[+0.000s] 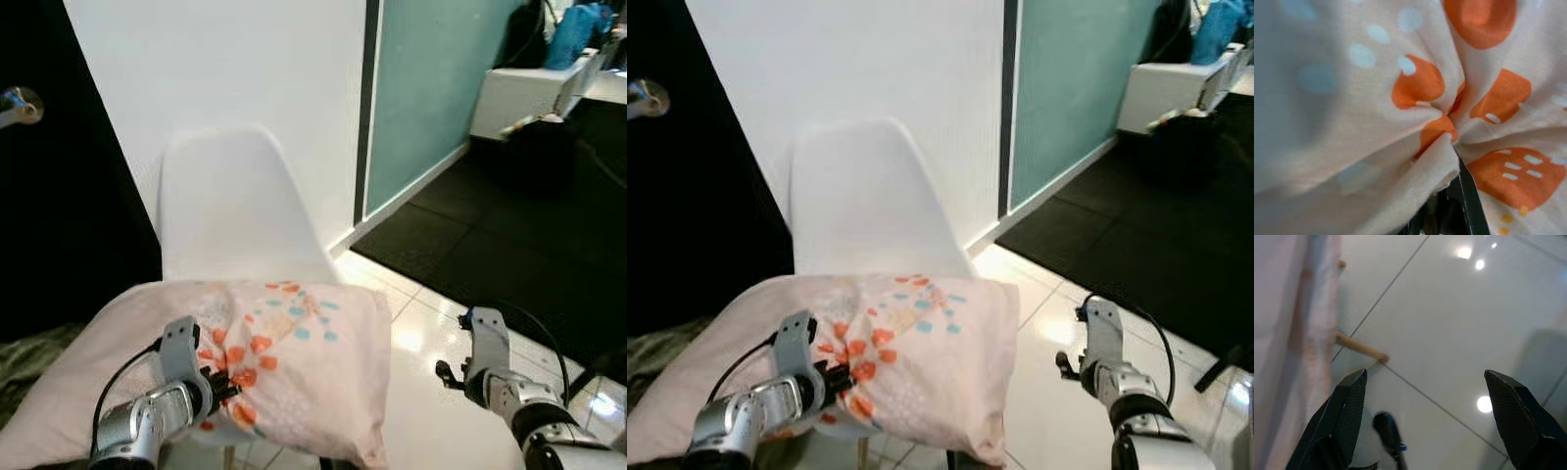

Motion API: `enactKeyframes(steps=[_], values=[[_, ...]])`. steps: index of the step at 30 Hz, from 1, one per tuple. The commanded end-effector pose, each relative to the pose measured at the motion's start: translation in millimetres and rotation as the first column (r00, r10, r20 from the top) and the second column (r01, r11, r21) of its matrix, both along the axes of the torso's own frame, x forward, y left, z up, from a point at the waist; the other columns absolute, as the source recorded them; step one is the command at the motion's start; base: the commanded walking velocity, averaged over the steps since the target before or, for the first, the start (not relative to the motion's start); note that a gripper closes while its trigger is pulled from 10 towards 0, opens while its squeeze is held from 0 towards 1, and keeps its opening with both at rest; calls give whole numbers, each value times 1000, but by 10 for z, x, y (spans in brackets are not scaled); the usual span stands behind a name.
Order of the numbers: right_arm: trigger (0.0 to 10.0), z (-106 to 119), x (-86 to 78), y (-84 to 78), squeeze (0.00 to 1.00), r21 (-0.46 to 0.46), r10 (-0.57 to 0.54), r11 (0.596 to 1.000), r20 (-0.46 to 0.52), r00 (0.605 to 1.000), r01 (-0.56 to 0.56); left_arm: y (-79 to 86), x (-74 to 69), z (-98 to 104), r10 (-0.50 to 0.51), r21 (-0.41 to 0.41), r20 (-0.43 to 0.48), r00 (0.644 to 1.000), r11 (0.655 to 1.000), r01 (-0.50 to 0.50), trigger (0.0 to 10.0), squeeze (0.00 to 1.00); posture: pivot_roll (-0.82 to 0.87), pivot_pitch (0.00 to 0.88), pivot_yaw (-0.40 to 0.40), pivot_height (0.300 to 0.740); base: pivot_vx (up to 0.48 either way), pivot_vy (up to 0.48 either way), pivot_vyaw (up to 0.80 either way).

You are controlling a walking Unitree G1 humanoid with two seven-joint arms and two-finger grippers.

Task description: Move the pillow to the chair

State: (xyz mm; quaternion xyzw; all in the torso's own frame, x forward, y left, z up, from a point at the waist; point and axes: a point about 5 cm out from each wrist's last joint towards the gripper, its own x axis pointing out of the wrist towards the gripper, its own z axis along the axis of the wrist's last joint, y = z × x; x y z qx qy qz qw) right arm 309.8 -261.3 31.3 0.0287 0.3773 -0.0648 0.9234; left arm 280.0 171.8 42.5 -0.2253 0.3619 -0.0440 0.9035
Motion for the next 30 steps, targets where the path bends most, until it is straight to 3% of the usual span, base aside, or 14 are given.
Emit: enactKeyframes(steps=[1,11,16,23,27,29,30], values=[[10000,19,32,40,0,12,6,1000,14,1000,-6,117,48,86,25,44,41,999,999,-27,10000,0,-243,73,60,596,0,0,0],[10000,32,40,34,0,10,3,1000,33,999,-3,181,140,233,74,37,150,986,996,-81,10000,0,-243,74,60,596,0,0,0],[10000,62,73,55,0,-4,24,1000,58,998,-24,232,360,550,170,30,358,918,981,-193,10000,0,-243,81,58,596,0,0,0],[10000,54,70,62,0,-19,32,999,56,998,-31,166,462,596,158,14,391,907,984,-178,10000,0,-242,87,58,596,0,0,0],[10000,59,70,49,0,-40,34,999,60,998,-31,10,605,588,118,-25,365,923,993,-117,10000,0,-262,101,65,596,0,0,0],[10000,72,68,19,0,-55,30,998,66,997,-26,-205,723,652,83,-98,353,932,994,-51,10000,0,-273,108,75,596,0,0,0],[10000,72,68,19,0,-55,30,998,66,997,-26,-205,723,652,83,-98,353,932,994,-51,10000,0,-273,108,75,596,0,0,0]])
